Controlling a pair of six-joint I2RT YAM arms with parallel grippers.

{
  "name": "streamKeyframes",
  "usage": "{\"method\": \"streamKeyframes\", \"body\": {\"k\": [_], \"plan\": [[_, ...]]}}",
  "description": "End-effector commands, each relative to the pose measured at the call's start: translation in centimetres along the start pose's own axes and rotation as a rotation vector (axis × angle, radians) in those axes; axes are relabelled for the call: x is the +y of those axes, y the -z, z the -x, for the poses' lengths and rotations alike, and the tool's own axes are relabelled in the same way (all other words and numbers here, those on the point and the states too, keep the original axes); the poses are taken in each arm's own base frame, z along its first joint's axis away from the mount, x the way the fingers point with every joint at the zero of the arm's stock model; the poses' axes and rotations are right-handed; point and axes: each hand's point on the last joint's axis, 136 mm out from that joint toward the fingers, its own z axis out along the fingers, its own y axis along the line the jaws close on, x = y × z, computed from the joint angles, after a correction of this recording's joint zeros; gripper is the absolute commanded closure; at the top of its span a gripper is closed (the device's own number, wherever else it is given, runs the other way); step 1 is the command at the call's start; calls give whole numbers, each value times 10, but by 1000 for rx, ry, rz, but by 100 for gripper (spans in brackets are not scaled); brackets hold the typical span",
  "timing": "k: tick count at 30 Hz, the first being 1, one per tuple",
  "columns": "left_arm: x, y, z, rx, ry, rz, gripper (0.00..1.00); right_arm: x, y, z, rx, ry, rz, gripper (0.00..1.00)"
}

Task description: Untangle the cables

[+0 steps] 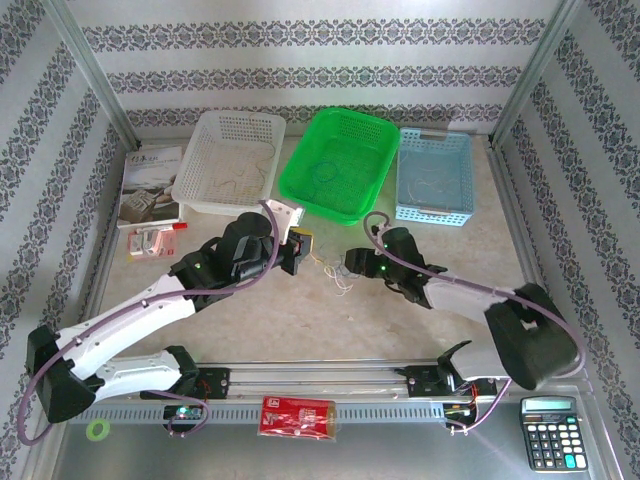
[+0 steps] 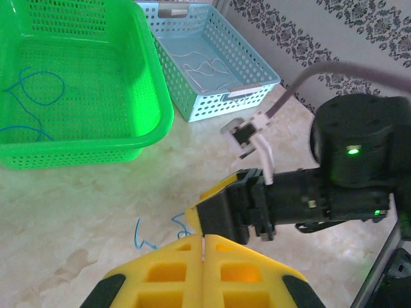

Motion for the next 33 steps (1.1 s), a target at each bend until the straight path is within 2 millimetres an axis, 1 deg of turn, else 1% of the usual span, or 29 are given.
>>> {"method": "streamKeyframes", "body": {"k": [1,4,8,11,14,17,19,21,25,28,31,33], "plan": [[-1,-4,5,-23,7,-11,100,3,17,-2,-5,59,8,41],[-1,-7,4,-15,6,-13,100,19,35,3,-48,101,72,39],[-2,-11,4,-12,7,-20,100,53,55,4,-101,209,204,37],[-4,-14,3,-8,7,-27,100,81,68,-2,-128,315,304,36],[-4,-15,3,-4,7,-27,100,102,75,-10,-136,394,379,35],[-5,-16,4,-4,7,-30,100,120,77,-18,-139,450,422,35],[-6,-17,5,-4,9,-33,100,126,73,-21,-139,475,420,35],[-7,-17,7,-7,10,-37,100,129,67,-19,-153,484,407,34],[-11,-18,12,-16,19,-53,100,135,48,-12,-176,475,407,34],[-14,-17,15,-20,24,-65,100,143,33,-9,-180,469,427,35],[-17,-15,20,-32,34,-79,100,143,16,-8,-180,451,418,39],[-20,-12,25,-46,43,-89,100,138,4,-11,-171,438,401,46]]}}
